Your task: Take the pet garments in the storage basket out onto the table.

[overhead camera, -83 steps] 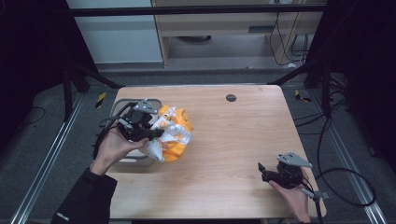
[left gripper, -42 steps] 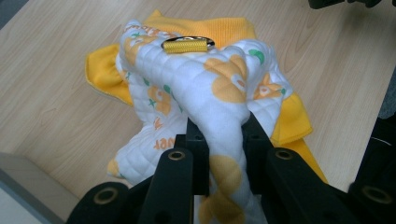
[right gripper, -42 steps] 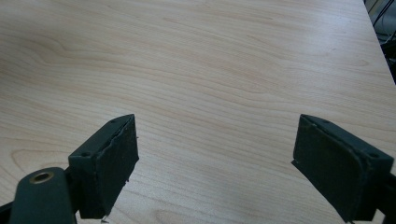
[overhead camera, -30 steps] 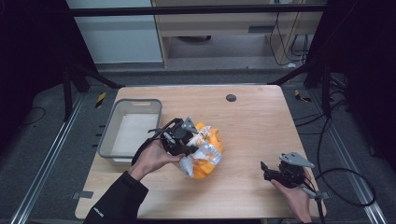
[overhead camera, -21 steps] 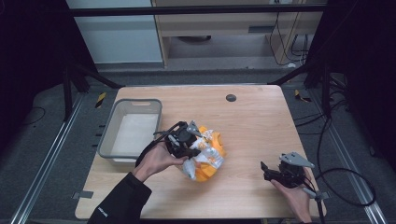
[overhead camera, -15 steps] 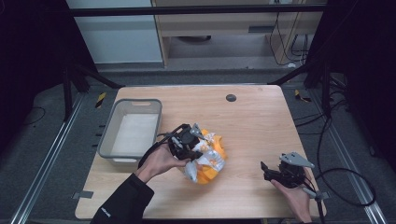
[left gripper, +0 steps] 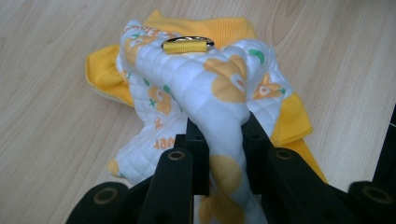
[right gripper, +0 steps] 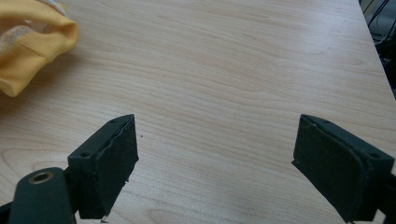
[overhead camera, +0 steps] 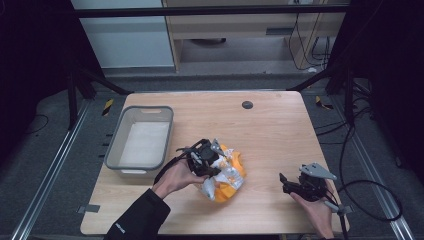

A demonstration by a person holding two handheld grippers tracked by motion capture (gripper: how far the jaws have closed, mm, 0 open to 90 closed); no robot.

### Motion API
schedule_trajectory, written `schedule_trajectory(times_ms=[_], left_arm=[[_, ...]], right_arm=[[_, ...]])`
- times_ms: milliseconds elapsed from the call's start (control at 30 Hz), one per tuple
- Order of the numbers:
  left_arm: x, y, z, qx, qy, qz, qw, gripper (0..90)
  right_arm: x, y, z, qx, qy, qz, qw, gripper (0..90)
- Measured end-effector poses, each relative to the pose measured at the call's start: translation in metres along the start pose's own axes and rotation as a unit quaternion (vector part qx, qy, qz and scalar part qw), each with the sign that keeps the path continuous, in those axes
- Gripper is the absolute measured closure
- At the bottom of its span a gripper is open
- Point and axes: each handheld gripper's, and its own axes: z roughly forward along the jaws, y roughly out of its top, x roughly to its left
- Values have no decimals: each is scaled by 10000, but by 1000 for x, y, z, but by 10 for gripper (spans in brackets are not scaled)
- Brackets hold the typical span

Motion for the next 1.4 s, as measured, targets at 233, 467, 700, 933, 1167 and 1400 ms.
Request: schedule_trajectory(times_ms=[233, 467, 700, 933, 1167, 1400], left_arm=[[-2, -1, 11, 64, -65, 2, 10000, 776], [-2, -2, 19, 109, -98, -9, 9999, 770], [-1, -3, 23, 164, -121, -46, 9998, 744], [0, -6, 28, 266, -109, -58, 9996, 685], [0, -13, 34, 308, -95, -99, 9994, 643], [-1, -15, 34, 259, -48, -93, 9996, 567]], right_arm=[[0, 0, 0, 17, -13, 19, 10000, 137], [-1, 0, 0, 28, -32, 24, 10000, 139], [-1, 0, 0, 41, -32, 18, 10000, 139], [-1, -1, 0, 46, -26, 19, 10000, 138], [-1, -1, 0, 54, -24, -7, 10000, 137], [-1, -1, 1, 68, -19, 8, 10000, 133]])
